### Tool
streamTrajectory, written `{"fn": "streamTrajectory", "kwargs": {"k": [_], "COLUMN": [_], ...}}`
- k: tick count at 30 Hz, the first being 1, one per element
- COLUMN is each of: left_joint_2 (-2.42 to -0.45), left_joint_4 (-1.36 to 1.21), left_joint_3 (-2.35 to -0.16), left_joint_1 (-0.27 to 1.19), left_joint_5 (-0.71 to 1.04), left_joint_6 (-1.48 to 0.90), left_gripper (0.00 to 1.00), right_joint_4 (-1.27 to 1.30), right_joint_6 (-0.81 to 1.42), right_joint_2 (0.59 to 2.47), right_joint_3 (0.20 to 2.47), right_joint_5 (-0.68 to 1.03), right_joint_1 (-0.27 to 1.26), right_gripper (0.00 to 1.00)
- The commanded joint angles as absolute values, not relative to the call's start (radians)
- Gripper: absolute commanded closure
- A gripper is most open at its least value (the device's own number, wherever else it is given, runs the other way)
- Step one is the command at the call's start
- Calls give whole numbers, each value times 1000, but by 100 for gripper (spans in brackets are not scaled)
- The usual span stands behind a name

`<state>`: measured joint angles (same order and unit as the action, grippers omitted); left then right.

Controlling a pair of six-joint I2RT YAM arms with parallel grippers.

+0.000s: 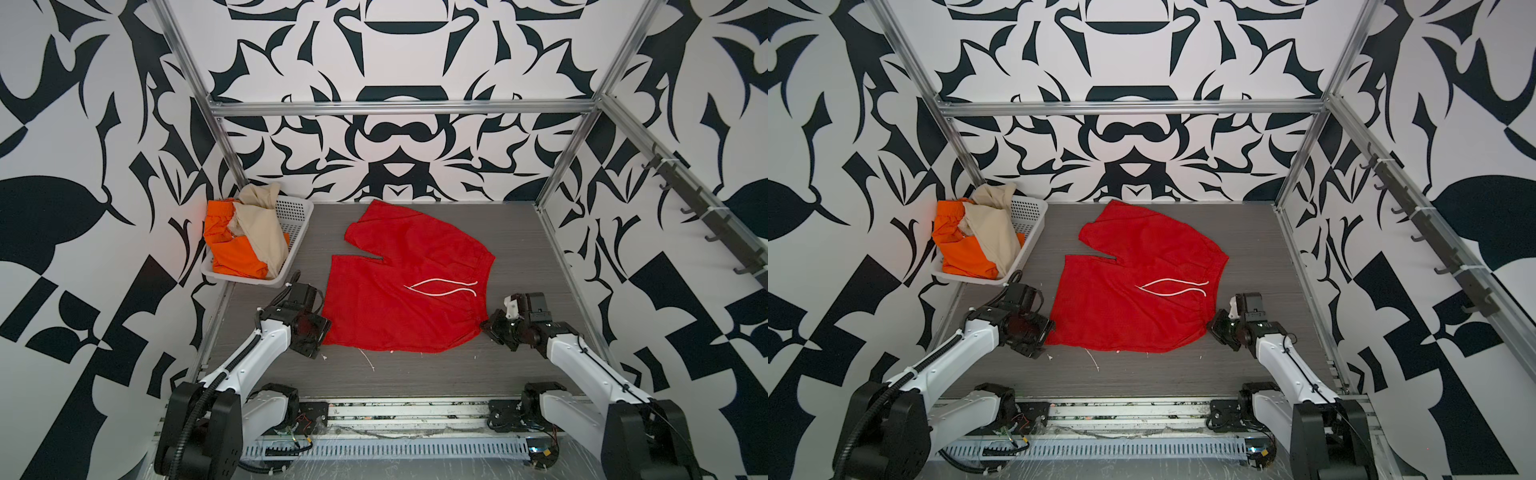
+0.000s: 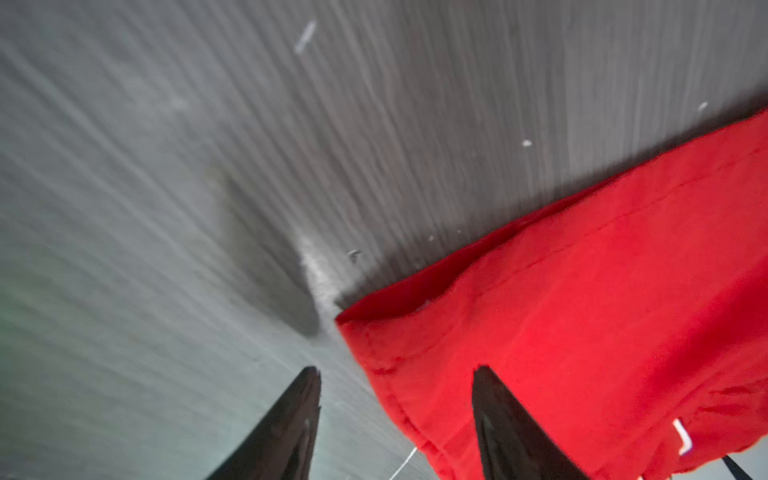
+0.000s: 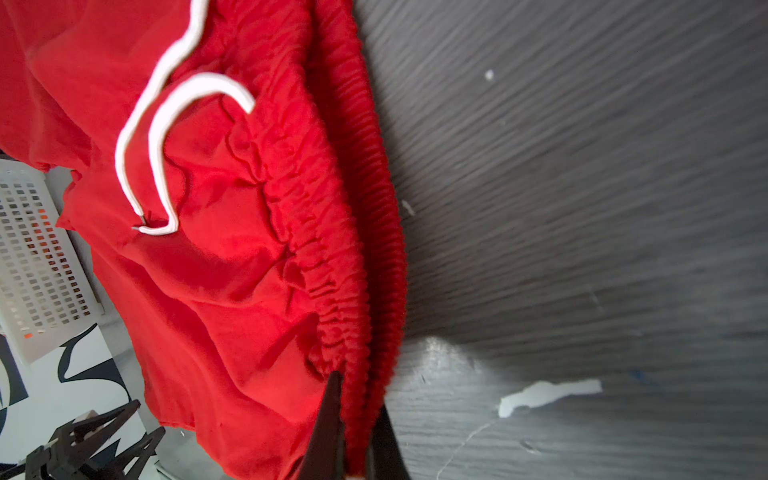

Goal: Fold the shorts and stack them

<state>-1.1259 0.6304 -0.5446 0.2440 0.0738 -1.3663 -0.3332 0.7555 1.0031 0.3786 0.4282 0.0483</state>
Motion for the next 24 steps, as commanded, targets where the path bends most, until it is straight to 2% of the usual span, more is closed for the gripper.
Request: {"fn": "streamTrajectory", "kwargs": {"k": [1,5,7,9,13,16,24], "left_joint_2": [-1162,-1212,-1228,-1230,-1203,-1150,-842], "left_joint_4": [583,554,557,569,619,709,978], "left_joint_3": [-522,-519,-520,-520,-529,-558,-602], "left_joint_1": [240,240,239,240,240,241,247], "left_joint_5": [90,95,95,77,33,-9,-86], "left_joint_6": [-1403,-1405,-1402,-1409,-1404,-1375,-1376], "left_gripper": [38,42,49,57,86,99,100], "right_joint_4": [-338,-343,-354,-367,-421,-484,-750], "right_joint_6": [732,732,729,725,729,709,656], "right_joint_2": [1006,1007,1005,1002,1000,1000,928], "right_joint_3": [416,419,425,432,458,486,534], "right_joint_5": [447,450,448,445,424,442,439], "right_joint_1": [51,52,51,51,51,51,124], "right_gripper": [100,100,100,100,100,100,100]}}
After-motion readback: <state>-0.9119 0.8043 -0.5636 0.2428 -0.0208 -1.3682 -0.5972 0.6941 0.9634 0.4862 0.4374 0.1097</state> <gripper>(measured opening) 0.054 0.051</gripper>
